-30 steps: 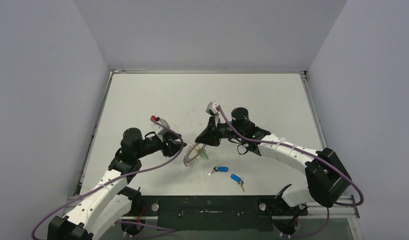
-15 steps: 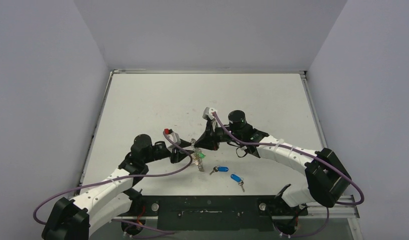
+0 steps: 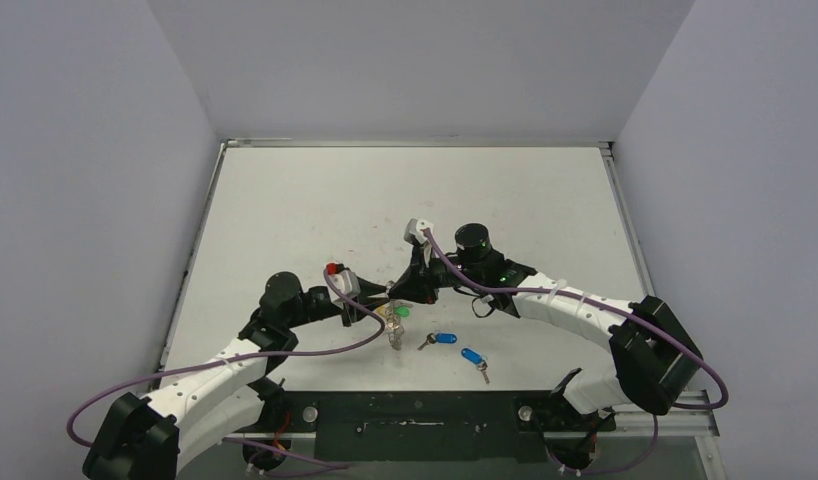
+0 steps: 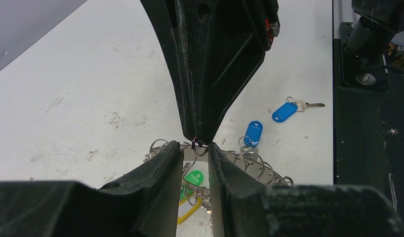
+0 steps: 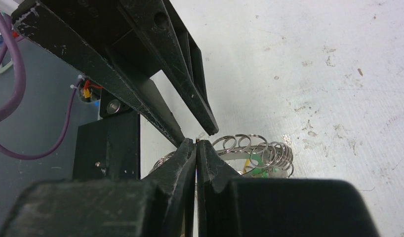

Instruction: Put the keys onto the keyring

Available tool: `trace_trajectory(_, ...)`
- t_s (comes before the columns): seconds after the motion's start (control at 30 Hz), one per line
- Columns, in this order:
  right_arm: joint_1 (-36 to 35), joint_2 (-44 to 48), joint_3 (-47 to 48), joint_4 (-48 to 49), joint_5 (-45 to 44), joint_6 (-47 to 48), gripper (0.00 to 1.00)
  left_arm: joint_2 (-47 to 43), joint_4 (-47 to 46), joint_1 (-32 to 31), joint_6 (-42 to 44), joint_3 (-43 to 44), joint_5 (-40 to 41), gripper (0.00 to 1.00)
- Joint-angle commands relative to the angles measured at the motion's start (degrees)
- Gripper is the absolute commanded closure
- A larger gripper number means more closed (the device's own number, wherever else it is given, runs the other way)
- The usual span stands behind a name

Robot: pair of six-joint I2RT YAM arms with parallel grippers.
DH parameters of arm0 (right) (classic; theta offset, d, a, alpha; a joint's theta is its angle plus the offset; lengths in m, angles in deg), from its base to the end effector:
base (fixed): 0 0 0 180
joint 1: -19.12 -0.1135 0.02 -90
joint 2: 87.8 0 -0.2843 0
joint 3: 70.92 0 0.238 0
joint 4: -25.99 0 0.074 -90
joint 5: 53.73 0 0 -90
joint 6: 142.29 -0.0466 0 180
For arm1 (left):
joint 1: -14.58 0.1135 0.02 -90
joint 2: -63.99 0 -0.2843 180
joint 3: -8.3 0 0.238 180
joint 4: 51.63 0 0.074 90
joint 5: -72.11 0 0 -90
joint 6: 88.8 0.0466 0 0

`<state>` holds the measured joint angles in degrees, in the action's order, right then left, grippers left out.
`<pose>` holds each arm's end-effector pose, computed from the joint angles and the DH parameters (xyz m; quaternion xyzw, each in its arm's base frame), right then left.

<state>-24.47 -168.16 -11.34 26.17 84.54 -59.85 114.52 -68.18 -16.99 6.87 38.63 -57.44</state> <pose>0.1884 0.2274 0.2724 -0.4534 0.6415 0.5275 0.3235 0.1313 -0.1155 0.2438 0.4385 0.5764 -0.3847 0.5722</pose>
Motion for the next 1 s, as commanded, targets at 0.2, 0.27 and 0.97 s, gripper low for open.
trace_trajectory(0.2, -0.62, 1.16, 1.66, 2.85, 1.89, -0.08, 1.00, 1.28, -3.30, -0.31, 1.61, 0.36, -1.27, 0.73)
trace_trajectory(0.27, -0.69, 1.00, 1.90, 2.69, 2.08, -0.18, 1.00, 1.26, -3.21, -0.31, 1.62, 0.30, -0.86, 0.70)
trace_trajectory(0.97, -2.24, 0.29, 3.24, 0.94, 1.06, 0.42, 1.00, 3.20, -4.44, -0.33, 1.67, 0.95, -2.98, 0.88)
